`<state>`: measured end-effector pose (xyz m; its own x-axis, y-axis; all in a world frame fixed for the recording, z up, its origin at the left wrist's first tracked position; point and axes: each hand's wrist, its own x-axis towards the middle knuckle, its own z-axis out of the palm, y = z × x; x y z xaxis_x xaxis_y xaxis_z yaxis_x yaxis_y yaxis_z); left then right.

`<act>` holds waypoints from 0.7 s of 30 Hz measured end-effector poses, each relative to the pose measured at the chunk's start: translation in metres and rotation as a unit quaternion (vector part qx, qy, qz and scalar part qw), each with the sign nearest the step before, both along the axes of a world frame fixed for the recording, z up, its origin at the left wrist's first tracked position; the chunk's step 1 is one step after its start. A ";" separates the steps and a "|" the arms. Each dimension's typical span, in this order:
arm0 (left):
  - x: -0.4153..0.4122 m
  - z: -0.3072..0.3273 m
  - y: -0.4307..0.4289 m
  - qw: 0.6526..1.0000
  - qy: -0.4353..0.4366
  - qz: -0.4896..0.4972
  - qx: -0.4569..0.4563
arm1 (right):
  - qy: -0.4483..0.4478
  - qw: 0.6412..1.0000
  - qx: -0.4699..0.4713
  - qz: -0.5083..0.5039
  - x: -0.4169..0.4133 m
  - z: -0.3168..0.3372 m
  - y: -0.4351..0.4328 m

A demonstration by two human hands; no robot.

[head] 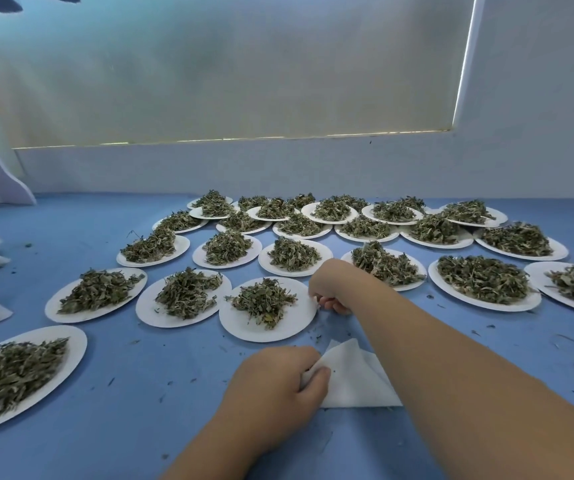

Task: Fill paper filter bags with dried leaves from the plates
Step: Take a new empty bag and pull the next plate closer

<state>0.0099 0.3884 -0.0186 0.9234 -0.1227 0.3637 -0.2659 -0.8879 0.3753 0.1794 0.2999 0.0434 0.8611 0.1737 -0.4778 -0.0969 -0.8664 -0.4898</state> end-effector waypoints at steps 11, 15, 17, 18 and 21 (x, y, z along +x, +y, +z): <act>-0.001 0.001 0.000 1.000 0.005 -0.001 0.007 | 0.029 0.998 0.043 -0.018 0.003 0.000 0.003; -0.001 0.001 0.000 1.000 0.002 -0.006 0.003 | 0.065 0.976 0.185 -0.098 0.000 -0.006 -0.003; -0.001 0.002 0.000 1.000 0.005 -0.001 0.006 | 0.073 0.962 0.236 -0.115 -0.003 -0.007 -0.007; -0.001 0.002 0.000 1.000 0.007 0.004 0.005 | 0.075 0.958 0.252 -0.118 -0.005 -0.007 -0.010; -0.001 0.004 0.000 0.999 0.017 0.021 -0.024 | 0.064 0.945 0.294 -0.125 -0.011 -0.003 -0.018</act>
